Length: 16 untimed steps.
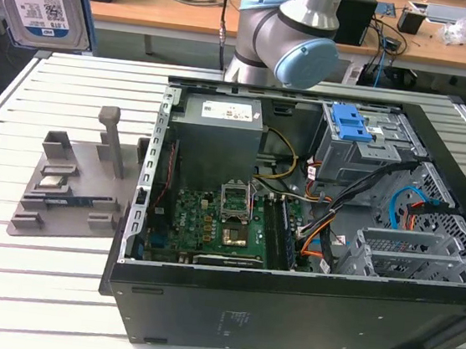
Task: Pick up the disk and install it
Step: 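Pick up the disk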
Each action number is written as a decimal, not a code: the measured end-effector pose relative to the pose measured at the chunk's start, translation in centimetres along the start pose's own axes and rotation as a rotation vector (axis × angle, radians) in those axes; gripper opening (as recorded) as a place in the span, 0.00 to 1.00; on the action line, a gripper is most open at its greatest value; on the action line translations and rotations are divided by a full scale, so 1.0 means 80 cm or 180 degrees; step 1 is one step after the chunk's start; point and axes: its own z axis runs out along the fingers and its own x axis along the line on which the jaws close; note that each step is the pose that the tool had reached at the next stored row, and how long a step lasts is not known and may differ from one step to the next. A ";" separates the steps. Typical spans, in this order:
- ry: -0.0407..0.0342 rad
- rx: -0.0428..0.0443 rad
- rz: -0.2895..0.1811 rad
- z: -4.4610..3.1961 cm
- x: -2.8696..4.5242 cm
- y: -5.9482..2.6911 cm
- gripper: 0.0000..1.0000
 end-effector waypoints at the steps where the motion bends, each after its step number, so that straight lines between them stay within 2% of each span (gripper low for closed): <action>1: 0.0000 0.0000 0.0000 -0.0001 0.0004 -0.001 0.37; 3: 0.0000 0.0000 0.0000 -0.0002 0.0013 -0.003 0.37; 16: -0.0003 -0.0002 0.0000 -0.0026 0.0281 -0.039 0.37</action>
